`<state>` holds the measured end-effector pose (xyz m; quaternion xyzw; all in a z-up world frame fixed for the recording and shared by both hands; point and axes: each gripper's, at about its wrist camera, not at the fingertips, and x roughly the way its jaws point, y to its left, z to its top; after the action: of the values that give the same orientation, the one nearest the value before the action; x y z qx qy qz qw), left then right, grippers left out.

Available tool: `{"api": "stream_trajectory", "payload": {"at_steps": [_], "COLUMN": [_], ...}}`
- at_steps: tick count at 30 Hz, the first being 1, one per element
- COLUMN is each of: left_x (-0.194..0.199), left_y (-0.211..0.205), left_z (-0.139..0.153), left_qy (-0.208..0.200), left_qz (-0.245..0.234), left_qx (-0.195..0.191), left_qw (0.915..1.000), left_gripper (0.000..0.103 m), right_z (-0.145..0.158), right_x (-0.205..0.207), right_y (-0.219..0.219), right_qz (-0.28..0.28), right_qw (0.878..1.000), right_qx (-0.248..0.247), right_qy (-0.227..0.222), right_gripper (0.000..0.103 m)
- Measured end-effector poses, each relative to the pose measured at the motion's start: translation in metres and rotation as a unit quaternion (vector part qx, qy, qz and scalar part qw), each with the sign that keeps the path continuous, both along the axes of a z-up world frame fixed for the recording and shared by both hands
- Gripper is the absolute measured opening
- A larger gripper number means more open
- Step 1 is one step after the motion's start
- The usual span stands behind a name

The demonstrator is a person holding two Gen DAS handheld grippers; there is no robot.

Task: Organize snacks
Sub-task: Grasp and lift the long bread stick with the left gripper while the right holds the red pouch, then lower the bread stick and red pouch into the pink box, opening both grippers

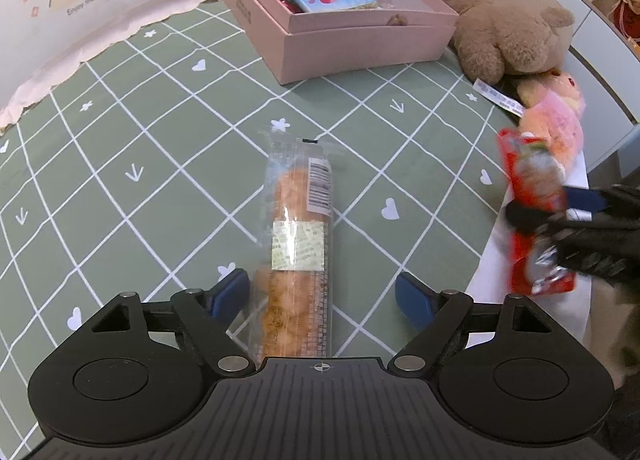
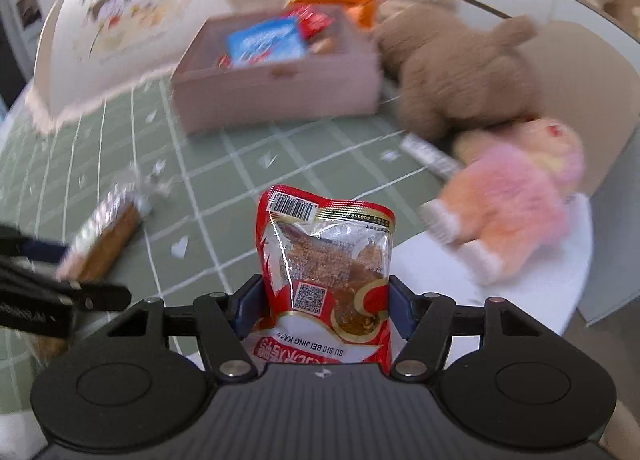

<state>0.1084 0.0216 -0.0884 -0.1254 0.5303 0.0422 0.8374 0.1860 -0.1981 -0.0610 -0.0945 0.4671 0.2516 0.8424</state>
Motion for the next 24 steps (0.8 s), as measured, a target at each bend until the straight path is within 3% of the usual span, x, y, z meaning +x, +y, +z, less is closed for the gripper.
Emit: {"api": "stream_trajectory", "payload": {"at_steps": [4,7,8,9,13,16,20,22,24], "left_x": [0.004,0.007,0.006,0.007,-0.003,-0.011,-0.014,-0.015,-0.016], "left_y": [0.006,0.014,0.016,0.016,0.006,0.0,0.009,0.017,0.021], "left_z": [-0.001,0.001,0.002,0.003,0.012,0.037,0.087,0.137,0.192], "left_qy": [0.001,0.004,0.0,0.001,-0.016,-0.057,-0.123,-0.193,-0.283], "left_qz": [0.005,0.029,0.037,0.039,-0.005,-0.023,0.0,0.015,0.013], "left_qx": [-0.027,-0.046,-0.04,-0.021,0.016,0.019,-0.009,-0.029,-0.02], "left_qw": [0.9996,0.9985,0.9985,0.999,0.9997,0.9979,0.9924,0.9806,0.9588], "left_gripper": [0.094,0.088,0.053,0.033,0.032,0.032,0.031,0.031,0.031], "right_z": [0.024,0.035,0.038,0.04,0.049,0.053,0.054,0.056,0.061], "right_x": [0.004,0.002,0.001,-0.001,-0.005,-0.004,-0.002,-0.002,-0.002], "right_y": [-0.021,-0.028,-0.028,-0.029,-0.032,-0.035,-0.036,-0.037,-0.037], "right_qz": [-0.024,-0.029,-0.029,-0.028,-0.031,-0.038,-0.043,-0.043,-0.042], "right_qw": [0.999,0.999,0.999,0.999,0.999,0.998,0.998,0.998,0.998], "right_qx": [0.021,0.022,0.02,0.019,0.014,0.011,0.011,0.016,0.021], "right_qy": [-0.004,-0.009,-0.012,-0.017,-0.034,-0.044,-0.047,-0.047,-0.049], "right_gripper": [0.064,0.064,0.064,0.064,0.064,0.064,0.064,0.064,0.064]}}
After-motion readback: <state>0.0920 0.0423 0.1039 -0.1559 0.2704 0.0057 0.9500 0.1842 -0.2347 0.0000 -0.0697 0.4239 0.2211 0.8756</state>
